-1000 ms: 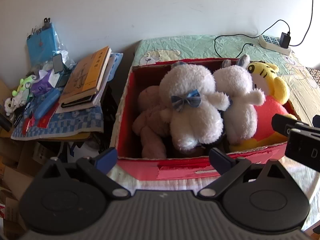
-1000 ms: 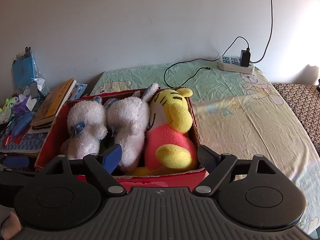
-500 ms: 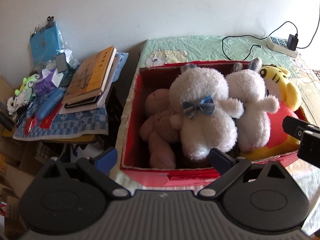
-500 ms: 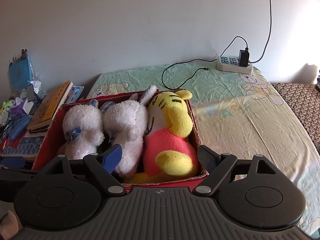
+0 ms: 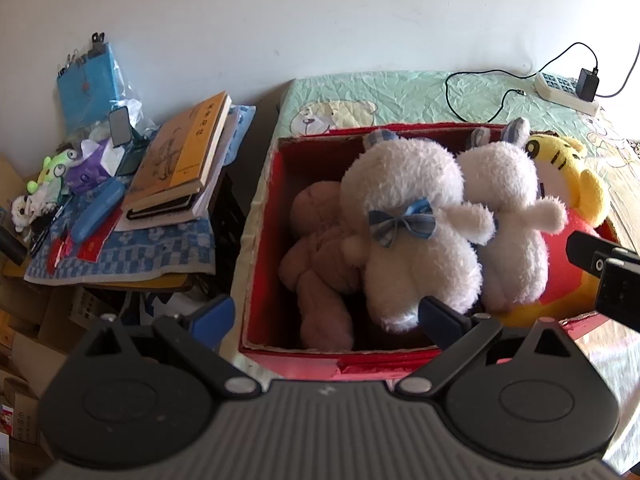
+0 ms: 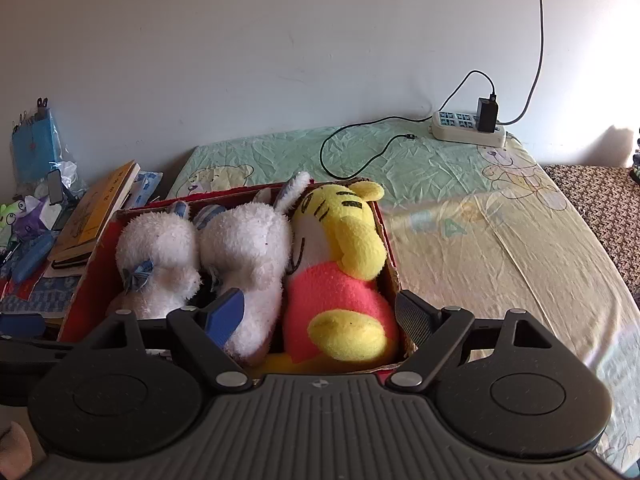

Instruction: Organize objects

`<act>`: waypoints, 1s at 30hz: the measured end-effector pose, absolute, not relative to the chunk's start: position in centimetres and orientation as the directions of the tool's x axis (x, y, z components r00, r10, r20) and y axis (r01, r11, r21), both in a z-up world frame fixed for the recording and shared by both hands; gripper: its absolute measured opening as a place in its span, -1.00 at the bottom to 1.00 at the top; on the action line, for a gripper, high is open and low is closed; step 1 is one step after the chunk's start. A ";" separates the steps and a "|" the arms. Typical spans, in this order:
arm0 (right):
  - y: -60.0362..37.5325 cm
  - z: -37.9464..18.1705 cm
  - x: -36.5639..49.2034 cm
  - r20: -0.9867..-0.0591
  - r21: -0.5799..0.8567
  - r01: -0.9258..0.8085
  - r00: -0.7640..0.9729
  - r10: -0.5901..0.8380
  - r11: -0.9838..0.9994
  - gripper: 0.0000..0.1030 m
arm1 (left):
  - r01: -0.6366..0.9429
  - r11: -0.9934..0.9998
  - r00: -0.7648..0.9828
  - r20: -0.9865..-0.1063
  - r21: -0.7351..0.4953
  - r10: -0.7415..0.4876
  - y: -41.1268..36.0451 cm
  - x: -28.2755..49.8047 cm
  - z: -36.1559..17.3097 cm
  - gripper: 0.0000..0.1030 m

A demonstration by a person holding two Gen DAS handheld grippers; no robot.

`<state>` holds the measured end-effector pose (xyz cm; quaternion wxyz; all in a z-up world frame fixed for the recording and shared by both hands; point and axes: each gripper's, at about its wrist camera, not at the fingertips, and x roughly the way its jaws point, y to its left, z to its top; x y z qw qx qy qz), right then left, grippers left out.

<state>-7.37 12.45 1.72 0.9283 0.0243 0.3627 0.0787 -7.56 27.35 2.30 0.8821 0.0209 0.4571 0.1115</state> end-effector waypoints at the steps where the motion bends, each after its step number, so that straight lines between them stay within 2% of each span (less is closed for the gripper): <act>1: 12.5 1.7 -7.3 -0.669 0.102 -0.128 0.725 0.163 0.987 0.64 | -0.177 0.974 0.557 -0.802 0.138 0.215 27.4 -7.5 2.2 0.91; 30: 13.5 1.7 -6.1 -0.681 0.071 -0.148 0.716 0.156 0.986 0.64 | -0.160 0.981 0.560 -0.808 0.110 0.182 27.8 -6.7 1.6 0.91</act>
